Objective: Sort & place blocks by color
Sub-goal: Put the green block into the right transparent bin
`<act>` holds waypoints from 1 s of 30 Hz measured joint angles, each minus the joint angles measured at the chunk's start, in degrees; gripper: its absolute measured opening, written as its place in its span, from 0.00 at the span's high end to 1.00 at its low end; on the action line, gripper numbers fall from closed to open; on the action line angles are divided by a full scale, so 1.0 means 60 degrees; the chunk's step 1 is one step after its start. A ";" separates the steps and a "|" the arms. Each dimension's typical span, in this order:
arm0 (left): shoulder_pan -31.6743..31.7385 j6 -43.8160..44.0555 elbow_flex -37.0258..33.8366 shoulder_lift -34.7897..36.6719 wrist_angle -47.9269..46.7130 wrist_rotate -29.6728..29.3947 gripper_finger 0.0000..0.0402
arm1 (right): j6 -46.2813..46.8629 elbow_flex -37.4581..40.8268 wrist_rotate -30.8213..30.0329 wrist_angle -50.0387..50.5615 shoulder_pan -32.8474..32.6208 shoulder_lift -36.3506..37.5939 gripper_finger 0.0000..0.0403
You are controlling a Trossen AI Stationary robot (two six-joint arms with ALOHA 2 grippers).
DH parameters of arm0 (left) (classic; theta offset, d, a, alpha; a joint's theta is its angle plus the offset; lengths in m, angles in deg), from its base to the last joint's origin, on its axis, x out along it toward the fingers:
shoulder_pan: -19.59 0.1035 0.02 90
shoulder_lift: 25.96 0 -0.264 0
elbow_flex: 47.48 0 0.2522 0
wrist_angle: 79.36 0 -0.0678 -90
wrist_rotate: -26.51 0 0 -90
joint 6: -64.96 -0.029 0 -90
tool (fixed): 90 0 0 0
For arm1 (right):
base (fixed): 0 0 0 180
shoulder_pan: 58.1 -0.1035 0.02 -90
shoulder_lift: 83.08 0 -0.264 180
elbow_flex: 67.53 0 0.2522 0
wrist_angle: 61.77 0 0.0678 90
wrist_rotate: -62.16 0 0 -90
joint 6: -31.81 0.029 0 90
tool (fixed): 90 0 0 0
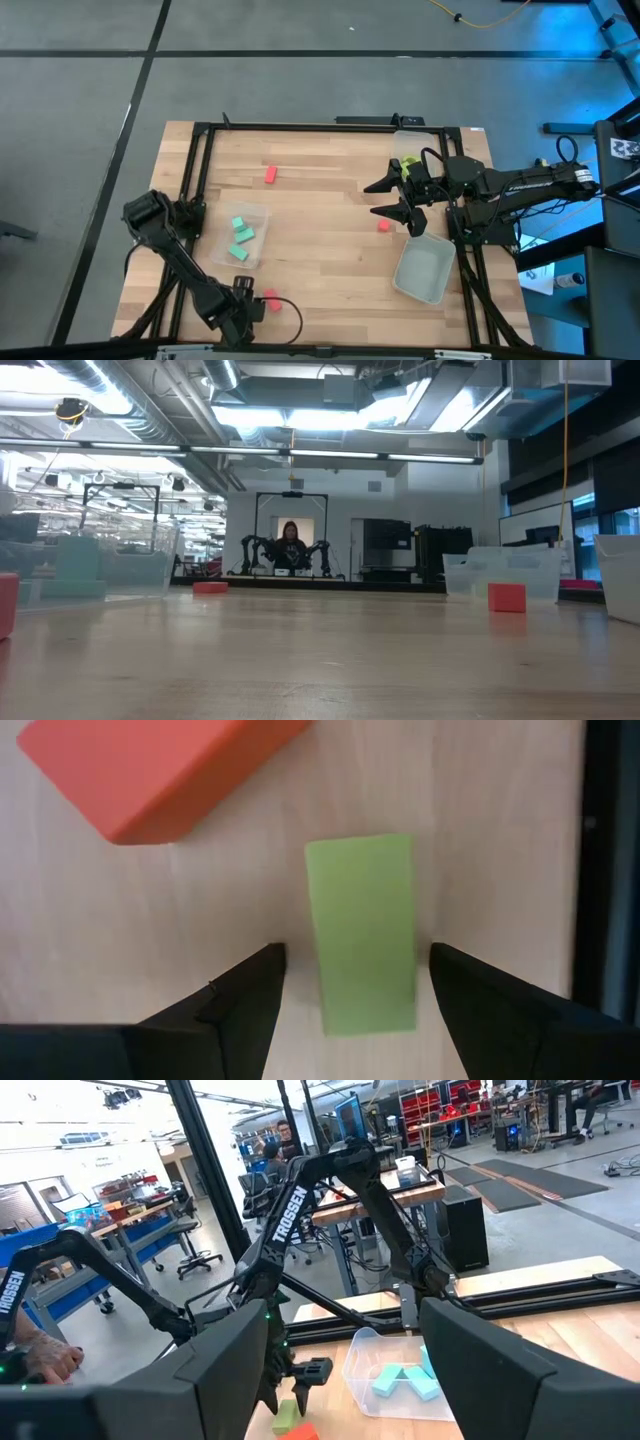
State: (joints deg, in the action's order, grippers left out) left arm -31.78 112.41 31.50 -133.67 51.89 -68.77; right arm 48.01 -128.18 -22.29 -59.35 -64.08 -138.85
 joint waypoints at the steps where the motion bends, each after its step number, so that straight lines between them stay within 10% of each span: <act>1: -0.0012 0.0002 0.0014 -0.0051 -0.0026 -0.0006 0.39 | 0.0000 0.0000 -0.0001 -0.0010 0.0002 0.0000 0.34; 7: -0.0020 0.0001 -0.0001 -0.0096 -0.0052 -0.0267 0.42 | -0.0021 -0.0001 -0.0006 -0.0032 0.0004 0.0000 0.34; 16: -0.0002 -0.0004 -0.0076 0.0380 -0.0294 -0.0165 0.72 | -0.0029 -0.0001 -0.0002 -0.0035 0.0004 0.0000 0.34; 24: -0.0002 0.0031 -0.0063 0.3036 -0.1436 -0.0843 0.72 | -0.0016 -0.0001 -0.0002 -0.0083 0.0003 0.0000 0.34; 30: 0.0492 -0.0290 -0.0056 0.5810 -0.1886 -0.3590 0.72 | 0.0263 -0.0001 -0.0009 -0.0084 0.0001 0.0000 0.34</act>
State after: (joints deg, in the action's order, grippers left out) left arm -28.83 110.67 31.16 -98.81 40.57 -90.31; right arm 49.59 -128.18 -22.34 -59.85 -64.08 -138.85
